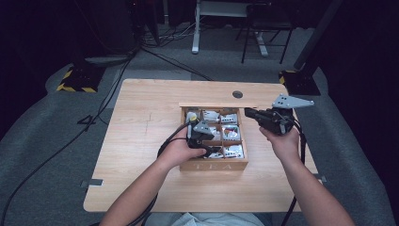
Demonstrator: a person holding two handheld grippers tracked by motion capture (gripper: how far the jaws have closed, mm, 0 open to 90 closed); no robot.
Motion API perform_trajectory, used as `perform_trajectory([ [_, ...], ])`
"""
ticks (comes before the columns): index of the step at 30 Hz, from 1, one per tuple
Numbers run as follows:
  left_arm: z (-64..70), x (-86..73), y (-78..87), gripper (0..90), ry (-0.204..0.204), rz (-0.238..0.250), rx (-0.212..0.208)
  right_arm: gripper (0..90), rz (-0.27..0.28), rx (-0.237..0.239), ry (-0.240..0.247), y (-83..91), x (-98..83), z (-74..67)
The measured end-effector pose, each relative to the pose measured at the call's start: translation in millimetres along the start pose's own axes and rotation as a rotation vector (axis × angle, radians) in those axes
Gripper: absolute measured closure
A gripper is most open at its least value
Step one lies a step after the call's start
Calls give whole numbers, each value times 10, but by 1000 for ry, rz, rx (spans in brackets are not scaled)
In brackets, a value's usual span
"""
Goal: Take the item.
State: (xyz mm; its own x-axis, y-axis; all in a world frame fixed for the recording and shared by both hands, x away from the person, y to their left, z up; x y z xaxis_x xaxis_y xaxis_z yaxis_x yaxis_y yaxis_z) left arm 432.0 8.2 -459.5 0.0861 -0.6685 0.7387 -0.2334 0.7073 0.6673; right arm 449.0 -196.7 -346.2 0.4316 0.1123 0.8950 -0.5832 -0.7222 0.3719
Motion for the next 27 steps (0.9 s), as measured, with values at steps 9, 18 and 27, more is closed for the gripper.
perform_trajectory([
  [9,-31,-38,-89,631,6,-63,-6,900,-2,1,0,-1,-3,-2],
  [18,-53,-104,-150,704,24,-140,-13,899,-7,9,5,-3,-6,-3],
  [27,-70,-106,-147,894,-21,-157,0,900,-12,11,7,-2,-6,0],
])
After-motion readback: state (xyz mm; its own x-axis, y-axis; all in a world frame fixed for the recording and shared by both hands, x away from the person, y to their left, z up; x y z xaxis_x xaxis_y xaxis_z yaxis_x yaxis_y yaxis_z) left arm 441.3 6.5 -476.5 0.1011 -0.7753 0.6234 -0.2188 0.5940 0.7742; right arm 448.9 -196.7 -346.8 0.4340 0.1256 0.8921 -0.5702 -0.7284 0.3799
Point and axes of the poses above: each handheld gripper's, and its own axes: y roughly backward along the jaws, x roughly out of its top, z roughly to its right, the point moved 5 cm from there along -y, roughly forward along the jaws, and after that the axes turned 14 degrees about -y, right-handed, at the moved point
